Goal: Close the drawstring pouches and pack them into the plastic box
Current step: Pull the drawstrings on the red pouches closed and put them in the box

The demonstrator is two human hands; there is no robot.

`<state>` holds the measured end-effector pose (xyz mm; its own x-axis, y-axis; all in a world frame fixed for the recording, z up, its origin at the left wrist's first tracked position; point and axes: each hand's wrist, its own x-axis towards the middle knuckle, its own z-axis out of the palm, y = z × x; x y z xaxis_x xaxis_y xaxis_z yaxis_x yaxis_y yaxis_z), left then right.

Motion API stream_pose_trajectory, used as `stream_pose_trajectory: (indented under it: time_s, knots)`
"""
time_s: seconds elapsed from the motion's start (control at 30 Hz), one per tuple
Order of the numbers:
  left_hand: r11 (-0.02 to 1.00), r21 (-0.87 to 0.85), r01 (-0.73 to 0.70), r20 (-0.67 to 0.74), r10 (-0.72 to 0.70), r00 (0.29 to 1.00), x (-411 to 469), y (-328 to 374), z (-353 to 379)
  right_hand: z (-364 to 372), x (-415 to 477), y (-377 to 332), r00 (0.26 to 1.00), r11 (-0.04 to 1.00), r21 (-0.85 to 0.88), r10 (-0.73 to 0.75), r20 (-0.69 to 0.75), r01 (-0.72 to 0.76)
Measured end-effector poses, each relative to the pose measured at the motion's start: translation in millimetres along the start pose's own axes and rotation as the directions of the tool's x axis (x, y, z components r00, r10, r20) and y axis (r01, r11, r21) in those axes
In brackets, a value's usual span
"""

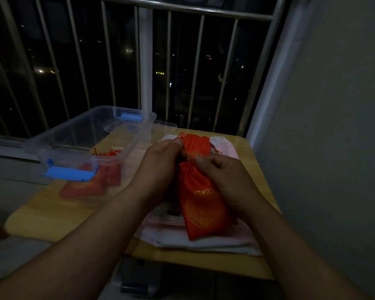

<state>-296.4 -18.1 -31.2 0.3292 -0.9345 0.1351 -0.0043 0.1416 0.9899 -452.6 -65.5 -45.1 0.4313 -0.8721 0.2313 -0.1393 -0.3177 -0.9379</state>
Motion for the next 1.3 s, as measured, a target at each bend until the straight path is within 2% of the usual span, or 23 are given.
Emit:
stream_pose_trajectory:
  time_s: [0.2, 0.27, 0.33, 0.4, 0.47, 0.53, 0.63, 0.77, 0.93, 1.17, 1.3]
  knots:
    - [0.996, 0.070, -0.052, 0.031, 0.050, 0.998, 2, -5, 1, 2, -1, -1, 1.000, 0.999, 0.031, -0.020, 0.007, 0.020]
    - [0.989, 0.115, -0.095, 0.027, 0.092, 0.995, 1, -5, 5, 5, -1, -1, 0.999, 0.999, -0.030, -0.034, 0.020, 0.035]
    - [0.988, 0.116, -0.099, 0.031, 0.096, 0.995, -1, -2, 8, 7, 0, -2, 0.998, 0.994, -0.098, -0.055, -0.020, 0.052]
    - [0.999, 0.049, -0.018, 0.019, 0.017, 1.000, -2, 0, 7, 7, 2, 0, 0.992, 0.994, -0.102, -0.044, -0.116, 0.032]
    - [0.980, -0.120, 0.157, 0.041, -0.153, 0.987, -1, 2, 5, 2, 5, 6, 0.976, 0.999, -0.022, 0.035, -0.214, -0.040]
    - [0.928, -0.260, 0.268, 0.066, -0.260, 0.963, 1, 1, 3, -3, 9, 13, 0.961, 0.983, 0.133, 0.153, -0.230, -0.125]
    - [0.858, -0.420, 0.295, 0.088, -0.285, 0.954, 8, -3, 1, -4, 12, 14, 0.942, 0.872, 0.448, 0.295, -0.159, -0.198]
    - [0.750, -0.593, 0.292, 0.116, -0.279, 0.953, 19, -10, -2, -8, 14, 9, 0.898, 0.722, 0.655, 0.413, -0.149, -0.223]
    - [0.648, -0.702, 0.295, 0.170, -0.251, 0.953, 19, -10, -2, -11, 11, 4, 0.872, 0.631, 0.739, 0.474, -0.125, -0.236]
    - [0.572, -0.782, 0.247, 0.099, -0.277, 0.956, 25, -13, -3, -17, 14, 9, 0.858, 0.558, 0.804, 0.498, -0.126, -0.205]
    - [0.609, -0.749, 0.260, 0.098, -0.287, 0.953, 29, -14, -1, -16, 15, 10, 0.866, 0.538, 0.809, 0.495, -0.077, -0.235]
